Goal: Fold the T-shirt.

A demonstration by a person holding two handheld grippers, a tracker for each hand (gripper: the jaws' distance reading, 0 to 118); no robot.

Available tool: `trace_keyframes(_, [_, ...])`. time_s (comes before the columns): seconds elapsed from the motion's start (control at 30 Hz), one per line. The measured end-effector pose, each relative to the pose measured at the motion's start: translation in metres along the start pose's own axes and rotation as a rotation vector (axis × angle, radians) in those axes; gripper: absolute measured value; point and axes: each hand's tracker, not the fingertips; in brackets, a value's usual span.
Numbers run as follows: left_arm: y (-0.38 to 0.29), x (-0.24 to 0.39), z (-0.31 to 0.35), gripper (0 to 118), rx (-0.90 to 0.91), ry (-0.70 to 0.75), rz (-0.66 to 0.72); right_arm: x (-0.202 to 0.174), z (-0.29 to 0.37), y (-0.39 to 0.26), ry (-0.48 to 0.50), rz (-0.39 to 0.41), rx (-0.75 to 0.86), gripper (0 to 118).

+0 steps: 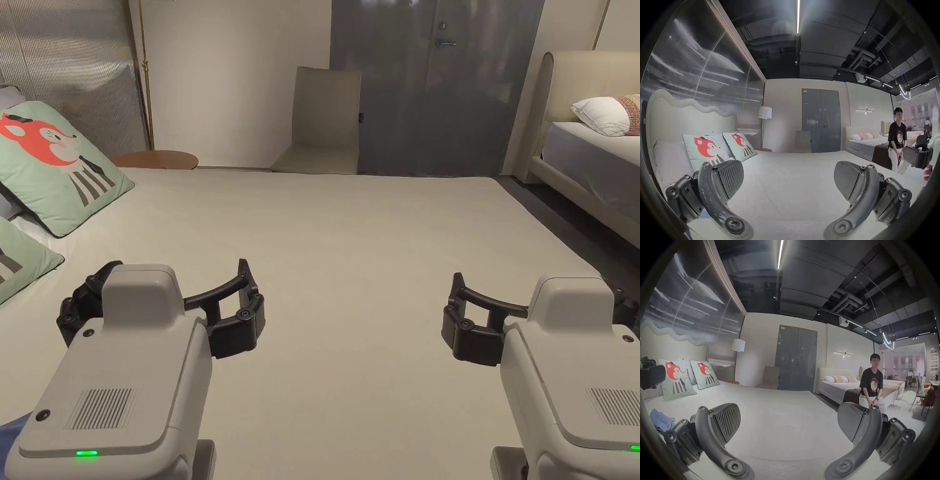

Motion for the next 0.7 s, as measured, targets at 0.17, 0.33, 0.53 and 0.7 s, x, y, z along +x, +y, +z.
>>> trace_keyframes(0.17, [0.0025,-0.0006,0.0030,111,0.011,-0.019,0.007,0.0011,0.0006,0.0007,-0.004,-0.020,0.005,118])
trace_keyframes(0.33, [0.0022,0.0022,0.0027,111,0.015,-0.015,-0.031,0.0046,0.0036,0.0004,0.033,-0.043,0.024,118])
trace_keyframes(0.53, [0.0012,0.0034,0.0031,111,0.008,-0.026,-0.033,0.0066,0.0007,-0.0006,0.049,-0.057,-0.003,118])
trace_keyframes(0.7, [-0.0002,0.0050,0.0022,111,0.001,-0.025,-0.038,0.0076,-0.0059,-0.0006,0.023,-0.086,-0.058,118])
